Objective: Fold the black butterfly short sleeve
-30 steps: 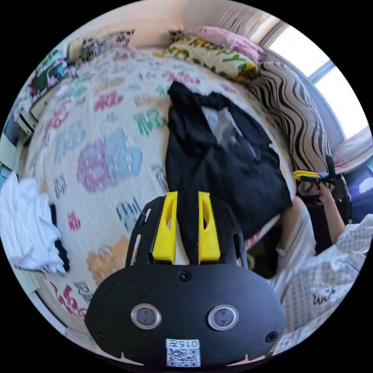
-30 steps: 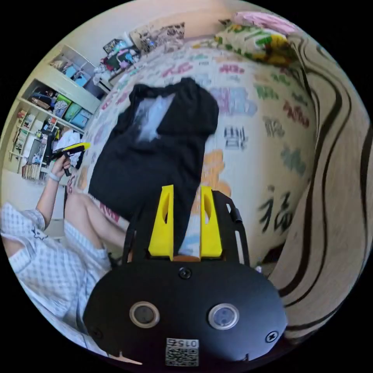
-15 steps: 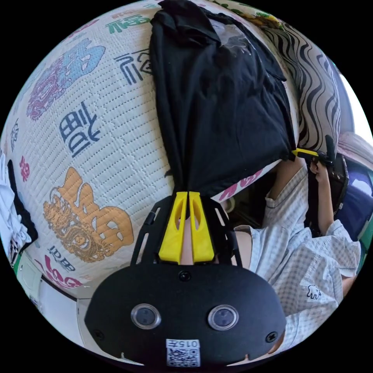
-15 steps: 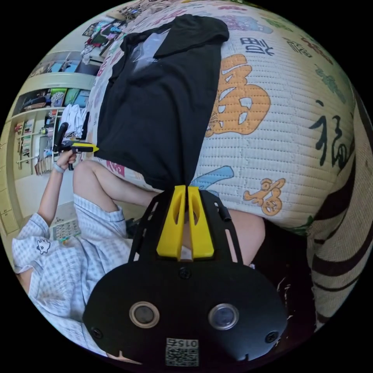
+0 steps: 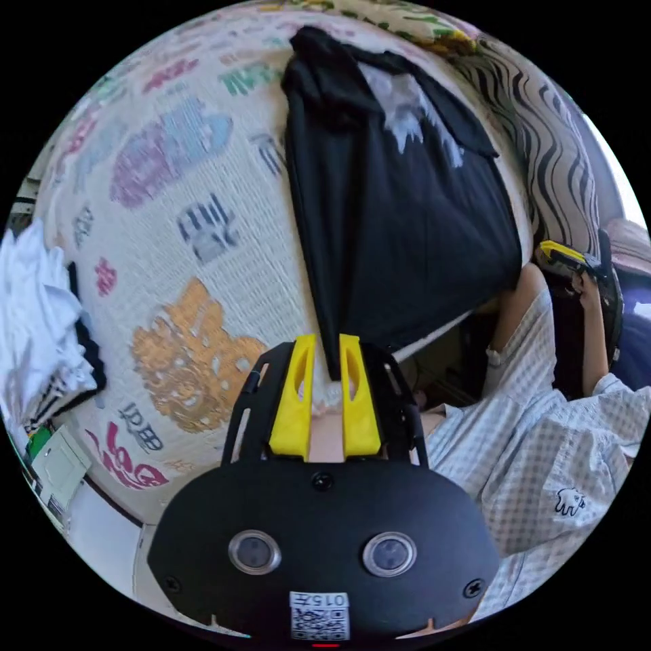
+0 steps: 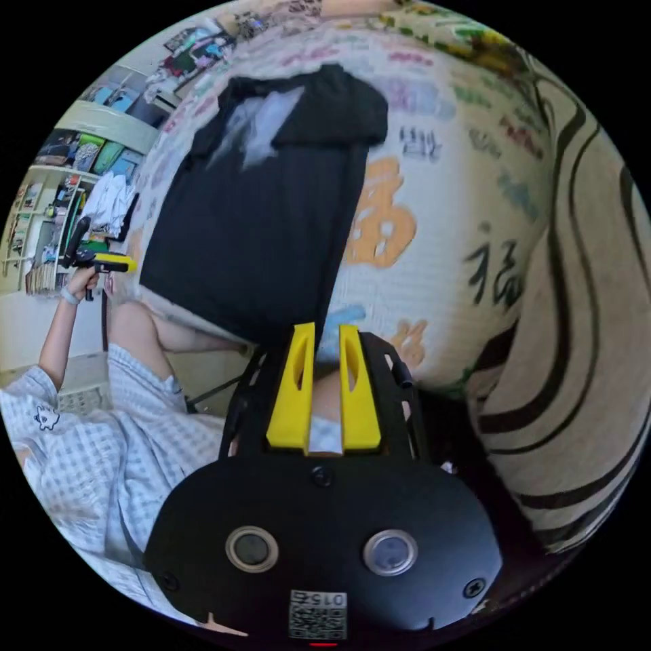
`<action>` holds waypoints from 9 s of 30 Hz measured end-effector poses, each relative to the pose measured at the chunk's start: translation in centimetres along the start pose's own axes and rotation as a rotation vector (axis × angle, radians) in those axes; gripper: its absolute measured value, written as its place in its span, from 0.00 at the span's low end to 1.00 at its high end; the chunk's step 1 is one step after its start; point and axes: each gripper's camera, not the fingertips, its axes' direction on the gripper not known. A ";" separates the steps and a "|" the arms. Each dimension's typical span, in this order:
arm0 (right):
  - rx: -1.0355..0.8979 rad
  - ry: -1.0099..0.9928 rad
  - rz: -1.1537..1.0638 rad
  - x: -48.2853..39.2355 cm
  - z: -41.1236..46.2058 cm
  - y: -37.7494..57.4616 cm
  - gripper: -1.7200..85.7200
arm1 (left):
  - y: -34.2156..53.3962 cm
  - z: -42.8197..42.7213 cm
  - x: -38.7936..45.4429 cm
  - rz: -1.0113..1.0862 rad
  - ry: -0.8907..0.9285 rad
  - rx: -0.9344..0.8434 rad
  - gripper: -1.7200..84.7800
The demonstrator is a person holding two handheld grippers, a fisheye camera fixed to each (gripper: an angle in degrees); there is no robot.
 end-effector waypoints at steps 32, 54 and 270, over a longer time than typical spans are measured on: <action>0.241 0.261 0.240 6.7 -24.5 -33.2 0.11 | -19.5 -22.1 -12.3 -0.485 -0.117 0.557 0.11; 0.004 0.176 -0.205 -1.3 -21.7 -56.3 0.05 | -36.8 -18.4 -1.3 -0.057 -0.013 0.416 0.05; 0.374 -0.230 0.048 4.7 -14.6 -23.8 0.09 | -44.9 1.1 15.8 0.102 0.268 0.403 0.12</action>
